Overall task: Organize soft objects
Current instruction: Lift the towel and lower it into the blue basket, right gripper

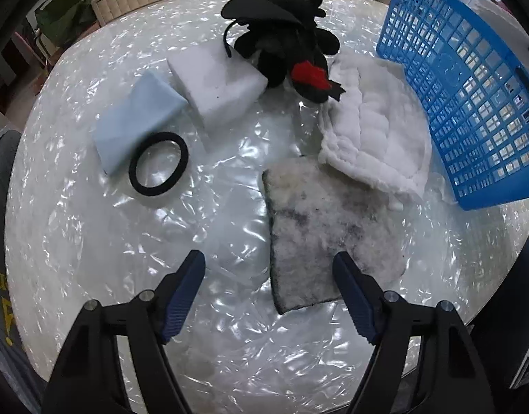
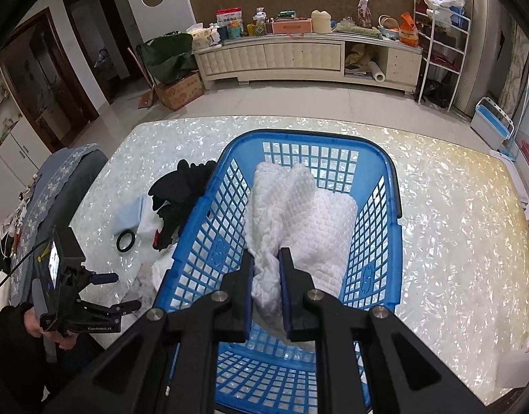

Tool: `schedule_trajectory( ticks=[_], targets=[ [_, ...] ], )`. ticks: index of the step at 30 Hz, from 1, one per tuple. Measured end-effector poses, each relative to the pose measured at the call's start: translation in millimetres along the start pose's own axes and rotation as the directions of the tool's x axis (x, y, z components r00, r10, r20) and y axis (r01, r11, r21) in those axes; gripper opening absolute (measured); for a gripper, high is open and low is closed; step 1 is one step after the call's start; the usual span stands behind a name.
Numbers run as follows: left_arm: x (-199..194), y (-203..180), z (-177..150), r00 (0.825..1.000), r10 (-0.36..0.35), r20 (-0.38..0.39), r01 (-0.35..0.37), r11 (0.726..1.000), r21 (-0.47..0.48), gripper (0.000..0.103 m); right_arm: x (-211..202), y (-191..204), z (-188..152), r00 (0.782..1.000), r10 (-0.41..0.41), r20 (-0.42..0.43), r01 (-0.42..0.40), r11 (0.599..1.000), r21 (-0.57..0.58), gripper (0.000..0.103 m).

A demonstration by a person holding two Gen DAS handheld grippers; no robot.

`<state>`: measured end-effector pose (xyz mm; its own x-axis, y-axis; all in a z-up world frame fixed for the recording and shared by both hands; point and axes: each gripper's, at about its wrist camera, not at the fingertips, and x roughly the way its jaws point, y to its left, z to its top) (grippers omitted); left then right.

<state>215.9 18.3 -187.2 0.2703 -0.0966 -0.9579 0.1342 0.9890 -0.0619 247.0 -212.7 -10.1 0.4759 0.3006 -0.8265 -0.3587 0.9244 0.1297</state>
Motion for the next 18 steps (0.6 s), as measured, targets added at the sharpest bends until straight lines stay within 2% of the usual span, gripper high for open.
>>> schedule_trajectory(
  ticks=[6, 9, 12, 13, 14, 18],
  targets=[
    [5.4, -15.6, 6.5, 1.0, 0.006, -0.028, -0.006, 1.0, 0.017, 0.073, 2.2, -9.5, 2.6, 1.0, -0.028, 0.004, 0.028, 1.0, -0.013, 0.012],
    [2.5, -24.9, 8.3, 0.999, 0.002, -0.034, -0.001, 1.0, 0.026, 0.063, 7.6, -9.7, 2.2, 0.999, -0.051, -0.013, 0.05, 0.998, -0.041, 0.013],
    [1.6, -30.6, 8.1, 1.0, -0.005, -0.029, 0.006, 1.0, 0.028, 0.047, 21.3, -6.6, -3.5, 0.985, -0.162, -0.051, 0.156, 0.982, -0.105, 0.013],
    [0.6, -33.4, 8.1, 1.0, -0.013, -0.027, 0.014, 0.999, 0.029, 0.038, 26.5, -6.5, -6.8, 0.982, -0.177, -0.066, 0.169, 0.979, -0.118, 0.013],
    [-0.2, -40.1, 11.0, 1.0, -0.017, -0.026, 0.018, 0.999, 0.03, 0.033, 31.3, -7.1, -9.8, 0.982, -0.169, -0.088, 0.158, 0.98, -0.119, 0.013],
    [-3.1, -49.5, 8.9, 0.999, -0.051, -0.011, 0.051, 0.998, 0.029, 0.027, 49.7, -6.7, -22.5, 0.976, -0.131, -0.173, 0.112, 0.987, -0.114, 0.013]
  ],
)
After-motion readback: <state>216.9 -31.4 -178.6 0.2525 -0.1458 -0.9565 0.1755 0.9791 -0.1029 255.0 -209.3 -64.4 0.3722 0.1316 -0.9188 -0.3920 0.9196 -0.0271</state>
